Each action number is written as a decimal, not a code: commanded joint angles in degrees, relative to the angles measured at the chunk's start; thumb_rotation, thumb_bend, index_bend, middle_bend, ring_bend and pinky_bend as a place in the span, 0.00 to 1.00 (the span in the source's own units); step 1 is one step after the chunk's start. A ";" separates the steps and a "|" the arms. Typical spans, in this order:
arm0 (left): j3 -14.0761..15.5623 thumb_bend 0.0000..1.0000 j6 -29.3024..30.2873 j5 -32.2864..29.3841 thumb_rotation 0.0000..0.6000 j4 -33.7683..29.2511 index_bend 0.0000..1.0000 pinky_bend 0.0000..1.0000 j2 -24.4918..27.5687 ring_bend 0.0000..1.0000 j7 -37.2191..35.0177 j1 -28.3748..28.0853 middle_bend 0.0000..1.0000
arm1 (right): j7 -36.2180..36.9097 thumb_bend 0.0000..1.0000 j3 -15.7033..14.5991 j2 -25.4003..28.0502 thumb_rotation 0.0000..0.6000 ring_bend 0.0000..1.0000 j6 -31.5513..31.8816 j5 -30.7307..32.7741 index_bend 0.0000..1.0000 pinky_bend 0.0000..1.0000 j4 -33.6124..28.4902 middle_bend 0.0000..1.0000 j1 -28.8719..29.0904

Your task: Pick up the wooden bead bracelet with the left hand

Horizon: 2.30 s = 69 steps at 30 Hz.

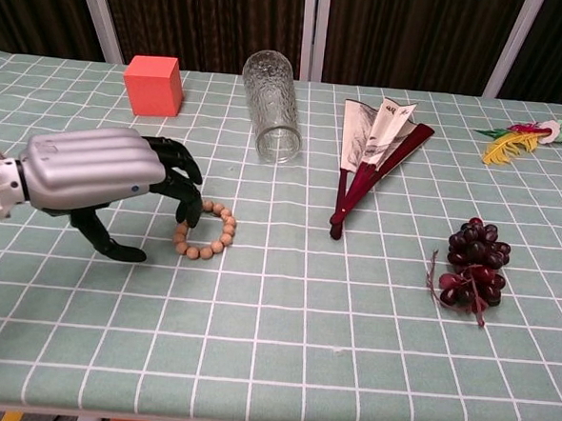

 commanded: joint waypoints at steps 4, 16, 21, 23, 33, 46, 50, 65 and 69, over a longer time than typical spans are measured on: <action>0.23 0.21 -0.09 -1.66 1.00 1.56 0.39 0.11 -2.68 0.11 3.62 -0.80 0.40 | 0.08 0.10 0.03 0.03 1.00 0.00 0.31 0.19 0.00 0.00 -0.01 0.06 -0.29; 1.21 0.21 -1.12 -3.93 1.00 3.32 0.42 0.11 -4.75 0.11 6.15 -2.11 0.43 | 0.52 0.10 0.16 -0.24 1.00 0.00 0.34 0.43 0.00 0.00 0.39 0.06 -0.46; 1.34 0.22 -0.84 -4.70 1.00 4.64 0.46 0.11 -5.80 0.15 6.14 -2.46 0.47 | 0.77 0.10 0.17 -0.27 1.00 0.00 0.35 0.55 0.00 0.00 0.60 0.07 -0.58; 1.51 0.22 -0.70 -4.98 1.00 5.06 0.46 0.11 -6.14 0.15 6.30 -2.50 0.47 | 0.82 0.10 0.17 -0.25 1.00 0.00 0.37 0.61 0.00 0.00 0.58 0.06 -0.65; 2.50 0.29 -0.34 -5.90 1.00 6.50 0.51 0.12 -7.20 0.18 5.78 -2.79 0.51 | 0.74 0.10 0.22 -0.25 1.00 0.00 0.58 0.57 0.00 0.00 0.49 0.06 -0.83; 0.10 0.38 4.98 -12.40 1.00 4.94 0.57 0.15 -7.89 0.25 -14.69 0.28 0.57 | 0.86 0.10 0.34 -0.17 1.00 0.00 1.52 0.04 0.00 0.00 0.37 0.06 -1.17; -3.48 0.39 5.82 -17.90 1.00 2.14 0.58 0.16 -6.50 0.25 -33.00 1.72 0.58 | 1.04 0.10 0.37 -0.14 1.00 0.00 1.91 -0.10 0.00 0.00 0.42 0.07 -1.35; -9.80 0.41 -13.87 -26.09 1.00 -11.73 0.58 0.17 4.22 0.25 -102.08 2.45 0.58 | 0.85 0.10 0.66 -0.15 1.00 0.00 2.68 -0.80 0.00 0.00 0.10 0.06 -1.32; -9.25 0.41 -15.27 -23.08 1.00 -12.62 0.58 0.18 5.53 0.25 -112.31 2.08 0.58 | 0.53 0.10 0.66 -0.10 1.00 0.00 2.83 -0.84 0.00 0.00 -0.15 0.07 -1.39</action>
